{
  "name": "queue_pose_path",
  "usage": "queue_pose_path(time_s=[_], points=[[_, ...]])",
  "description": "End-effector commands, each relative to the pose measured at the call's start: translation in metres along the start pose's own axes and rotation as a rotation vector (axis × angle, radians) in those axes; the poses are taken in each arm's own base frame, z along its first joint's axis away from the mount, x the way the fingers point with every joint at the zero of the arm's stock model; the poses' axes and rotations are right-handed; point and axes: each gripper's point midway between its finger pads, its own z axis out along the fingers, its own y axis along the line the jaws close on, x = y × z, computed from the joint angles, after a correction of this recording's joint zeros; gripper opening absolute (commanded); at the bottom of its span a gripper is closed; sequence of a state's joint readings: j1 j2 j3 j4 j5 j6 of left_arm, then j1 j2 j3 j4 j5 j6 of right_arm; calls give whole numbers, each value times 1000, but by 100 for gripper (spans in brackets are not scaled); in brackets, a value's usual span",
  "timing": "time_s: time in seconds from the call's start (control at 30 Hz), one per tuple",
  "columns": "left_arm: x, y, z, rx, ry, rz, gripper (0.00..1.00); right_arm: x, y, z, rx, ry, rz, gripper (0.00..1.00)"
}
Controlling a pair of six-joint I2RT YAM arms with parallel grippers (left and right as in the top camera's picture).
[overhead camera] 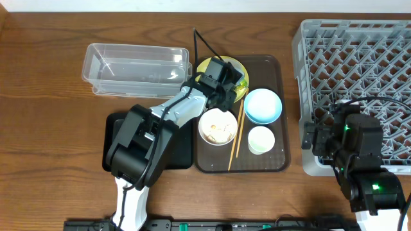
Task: Sort waste into correct bins and load items into the dishwasher rack
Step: 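Reach the left gripper to the yellow plate and grasp the Pandan wrapper, then carry the wrapper left and drop it into the clear bin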
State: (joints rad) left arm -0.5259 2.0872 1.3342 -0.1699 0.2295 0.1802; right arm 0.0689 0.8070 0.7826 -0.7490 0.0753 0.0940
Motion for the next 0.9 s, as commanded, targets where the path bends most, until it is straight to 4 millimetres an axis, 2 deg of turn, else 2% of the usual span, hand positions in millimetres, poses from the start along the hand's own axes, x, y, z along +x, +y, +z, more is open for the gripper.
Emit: queue_pose_path(time_s=[0.0,0.2,0.27,0.33,0.47,0.53,0.6,0.73,0.8,0.87], points=[[-3,0,1,-2,-3,0,41,-7,3,-5,-12,-17,-17,99],[-3,1,1,-4,-2,1,40,-7,3,-5,-12,-17,-17,99],[-4,3,1,-15,-5,3,29,-7,3,-5,-12,-17,-17,99],[-6,3,1,-18,-13,7,9,-7,3,-5,-12,-17,-17,99],[-12,3,-1,-20,-34,9,6,-7,3,-5,-11,-17,-17,99],[-18,3,-9,-21,-49,11,6,-6,3,-5,-11,-17,-17,99],[-27,2,-21,-25,-73,15,6,-7,3,-5,-11,-17,-17,99],[-54,0,-64,-36,-156,-15,6,-7,3,-5,-11,-17,-17,99],[-64,11,-87,-82,-194,-60,6,-7,3,-5,-11,-17,-17,99],[-69,33,-111,-167,-228,-151,6,-7,3,-5,-11,-17,-17,99]])
